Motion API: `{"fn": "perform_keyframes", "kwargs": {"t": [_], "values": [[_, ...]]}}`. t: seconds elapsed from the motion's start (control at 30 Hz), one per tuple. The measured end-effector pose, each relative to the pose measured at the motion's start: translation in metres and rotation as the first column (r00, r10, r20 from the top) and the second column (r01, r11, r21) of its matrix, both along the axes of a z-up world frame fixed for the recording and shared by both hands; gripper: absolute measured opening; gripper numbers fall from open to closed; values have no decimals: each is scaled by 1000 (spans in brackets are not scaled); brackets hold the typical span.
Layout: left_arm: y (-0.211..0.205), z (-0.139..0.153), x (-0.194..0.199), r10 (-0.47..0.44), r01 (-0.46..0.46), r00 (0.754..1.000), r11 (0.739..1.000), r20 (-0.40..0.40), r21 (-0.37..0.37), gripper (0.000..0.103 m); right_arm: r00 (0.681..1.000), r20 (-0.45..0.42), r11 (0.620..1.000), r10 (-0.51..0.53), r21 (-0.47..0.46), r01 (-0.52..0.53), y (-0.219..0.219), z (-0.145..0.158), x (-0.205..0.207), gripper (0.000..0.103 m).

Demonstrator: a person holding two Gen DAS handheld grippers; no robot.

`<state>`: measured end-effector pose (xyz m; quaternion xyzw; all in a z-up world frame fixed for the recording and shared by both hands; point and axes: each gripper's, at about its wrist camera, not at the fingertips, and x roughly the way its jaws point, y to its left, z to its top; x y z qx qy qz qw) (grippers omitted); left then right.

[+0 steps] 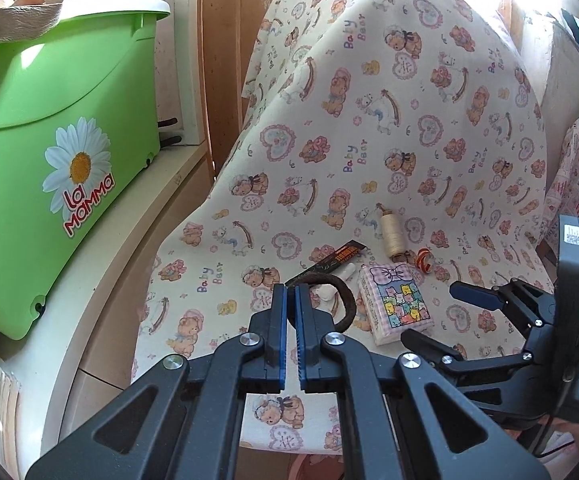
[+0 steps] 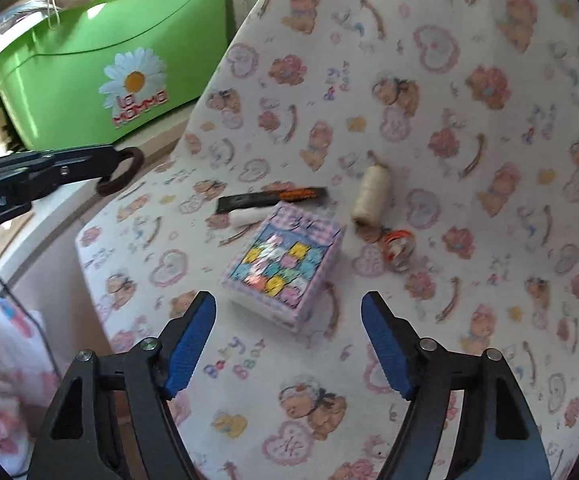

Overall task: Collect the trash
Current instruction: 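Close the right tool on the pink gummy-bear tissue pack while the left tool holds the scissors, then lift scissors and tissue pack and carry them over the pink wastebasket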

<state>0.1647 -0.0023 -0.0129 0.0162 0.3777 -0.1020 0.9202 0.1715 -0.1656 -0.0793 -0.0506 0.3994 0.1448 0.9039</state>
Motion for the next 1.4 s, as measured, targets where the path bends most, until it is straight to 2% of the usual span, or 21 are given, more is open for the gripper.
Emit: {"fn": "perform_keyframes", "kwargs": {"t": [0.2, 0.3, 0.4, 0.57, 0.6, 0.67, 0.7, 0.77, 1.0, 1.17, 1.27, 1.4], "values": [[1, -3, 2, 14, -14, 1000, 1000, -6, 2, 4, 985, 30, 982, -169, 94, 165, 12, -2, 3, 80], [3, -4, 3, 17, -17, 1000, 1000, -11, 6, 4, 972, 56, 973, -228, 36, 226, 27, -5, 6, 82], [5, -5, 3, 25, -25, 1000, 1000, -12, 7, 4, 961, 69, 964, -266, 24, 265, 34, -7, 10, 82], [6, -7, 6, 32, -32, 999, 999, -16, 4, 4, 962, 54, 964, -266, -8, 267, 40, -12, 16, 82], [6, -7, 6, 32, -32, 999, 999, -17, 5, 4, 963, 44, 964, -265, 6, 265, 38, -14, 17, 80], [7, -7, 6, 36, -36, 999, 999, -16, 4, 4, 962, 15, 962, -274, 29, 273, 33, -18, 20, 67], [7, -7, 6, 37, -37, 999, 999, -17, 3, 4, 960, -2, 960, -279, 32, 279, 30, -20, 22, 56], [7, -8, 6, 36, -36, 999, 999, -19, 2, 4, 959, 2, 958, -283, 56, 283, 25, -19, 20, 55], [6, -2, -2, 8, -8, 1000, 1000, -15, -25, 3, 959, -3, 948, -283, 148, 280, 3, 17, 1, 54], [4, 4, -21, 3, -3, 1000, 999, 1, -42, 3, 957, 47, 947, -288, 161, 277, -17, 50, -29, 54], [8, 6, -39, -4, 3, 1000, 995, -7, -104, 3, 950, 88, 940, -299, 196, 278, -30, 72, -55, 54], [6, 9, -58, -14, 13, 1000, 992, -5, -126, 3, 945, 144, 940, -293, 224, 257, -45, 92, -89, 54]]}}
